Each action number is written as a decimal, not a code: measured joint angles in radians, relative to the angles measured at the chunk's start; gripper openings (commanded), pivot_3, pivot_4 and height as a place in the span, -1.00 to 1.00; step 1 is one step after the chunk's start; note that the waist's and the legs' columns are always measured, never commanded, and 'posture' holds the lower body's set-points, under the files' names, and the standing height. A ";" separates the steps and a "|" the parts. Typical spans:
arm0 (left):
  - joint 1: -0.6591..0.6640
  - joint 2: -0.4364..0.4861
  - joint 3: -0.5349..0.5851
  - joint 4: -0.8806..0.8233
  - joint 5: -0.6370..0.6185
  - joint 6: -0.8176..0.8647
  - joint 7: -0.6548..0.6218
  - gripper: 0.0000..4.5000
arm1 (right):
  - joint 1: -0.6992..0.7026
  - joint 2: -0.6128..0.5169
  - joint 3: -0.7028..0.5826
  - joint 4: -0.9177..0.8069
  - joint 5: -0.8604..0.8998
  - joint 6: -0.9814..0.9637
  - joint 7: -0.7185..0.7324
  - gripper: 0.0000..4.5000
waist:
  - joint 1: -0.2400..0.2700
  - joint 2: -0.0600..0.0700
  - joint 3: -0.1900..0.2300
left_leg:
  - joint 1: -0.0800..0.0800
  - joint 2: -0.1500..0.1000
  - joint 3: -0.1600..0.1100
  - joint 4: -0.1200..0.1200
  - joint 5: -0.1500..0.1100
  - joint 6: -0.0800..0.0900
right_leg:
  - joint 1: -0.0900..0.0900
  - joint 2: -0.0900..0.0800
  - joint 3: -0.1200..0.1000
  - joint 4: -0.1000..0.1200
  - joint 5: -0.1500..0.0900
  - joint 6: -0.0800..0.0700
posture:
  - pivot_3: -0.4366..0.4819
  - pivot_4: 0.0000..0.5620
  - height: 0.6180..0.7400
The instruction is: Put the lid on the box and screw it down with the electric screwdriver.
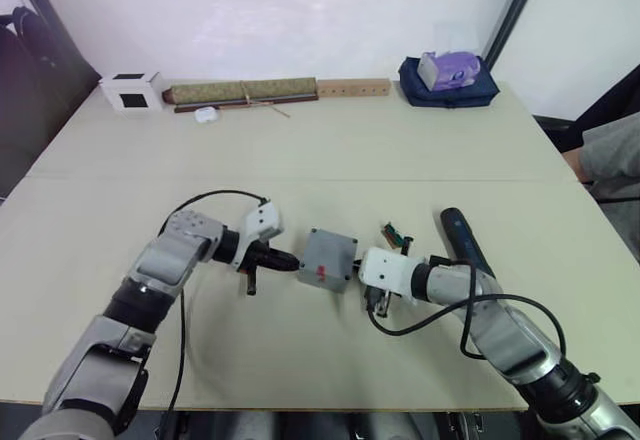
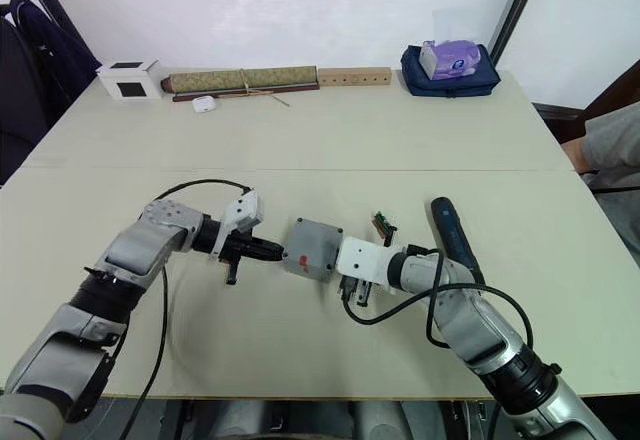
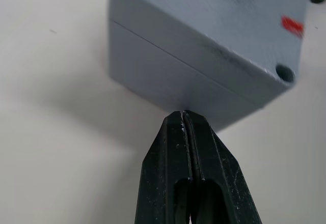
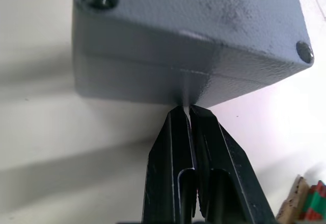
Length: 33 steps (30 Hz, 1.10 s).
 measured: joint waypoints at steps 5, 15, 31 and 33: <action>0.021 0.003 -0.003 -0.055 -0.012 0.039 0.007 -1.00 | 0.000 0.016 -0.002 0.007 -0.011 -0.004 -0.004 -0.96 | 0.000 0.000 0.000 | 0.000 0.000 0.000 0.000 0.000 0.000 | 0.000 0.000 0.000 0.000 0.000 0.000 | -0.05 -0.47 1.00; 0.015 0.008 0.000 -0.053 -0.013 0.044 0.025 -1.00 | -0.003 0.035 -0.005 0.019 -0.026 -0.013 -0.001 -0.96 | -0.001 0.000 0.000 | 0.000 0.000 0.000 0.000 0.000 0.000 | 0.000 0.001 0.000 0.000 0.000 0.000 | -0.05 -0.47 1.00; 0.011 0.127 0.170 -0.151 -0.199 0.199 0.029 -1.00 | 0.232 0.038 -0.404 -0.224 0.235 -0.014 0.016 -0.96 | 0.005 0.000 0.000 | 0.000 0.000 -0.001 0.000 0.000 0.000 | 0.002 -0.002 -0.001 -0.002 0.000 0.000 | -0.05 -0.47 1.00; -0.024 0.109 0.155 -0.185 -0.201 0.187 0.040 -1.00 | 0.250 0.076 -0.555 -0.308 0.381 0.098 0.014 -0.96 | 0.004 0.001 0.000 | 0.001 0.001 -0.002 0.000 0.000 0.000 | 0.003 -0.001 -0.002 -0.001 0.000 0.000 | -0.05 -0.47 1.00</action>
